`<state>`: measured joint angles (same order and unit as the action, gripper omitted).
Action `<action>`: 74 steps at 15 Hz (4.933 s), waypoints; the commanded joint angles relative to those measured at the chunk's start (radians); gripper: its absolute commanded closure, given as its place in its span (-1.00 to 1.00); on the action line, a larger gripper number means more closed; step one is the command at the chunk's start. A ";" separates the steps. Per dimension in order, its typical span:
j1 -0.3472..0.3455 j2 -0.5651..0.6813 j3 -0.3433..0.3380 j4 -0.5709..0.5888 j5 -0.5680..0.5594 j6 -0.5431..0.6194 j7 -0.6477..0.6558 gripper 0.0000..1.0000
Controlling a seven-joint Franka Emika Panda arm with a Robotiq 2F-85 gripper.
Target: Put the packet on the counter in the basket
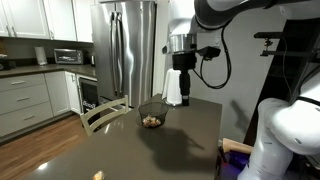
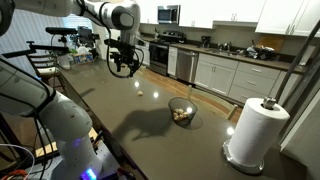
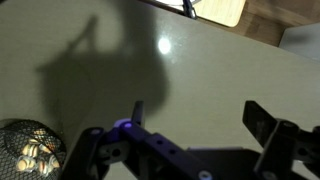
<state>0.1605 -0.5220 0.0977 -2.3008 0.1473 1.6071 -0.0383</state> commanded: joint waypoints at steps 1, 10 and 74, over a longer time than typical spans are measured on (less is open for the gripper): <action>-0.007 0.084 -0.002 0.061 -0.015 0.031 -0.051 -1.00; 0.030 0.336 0.037 0.192 -0.016 0.178 -0.177 -1.00; 0.027 1.042 0.181 0.542 -0.134 0.577 -0.502 0.79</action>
<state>0.1811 0.5696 0.2983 -1.7662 0.0437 2.2496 -0.6003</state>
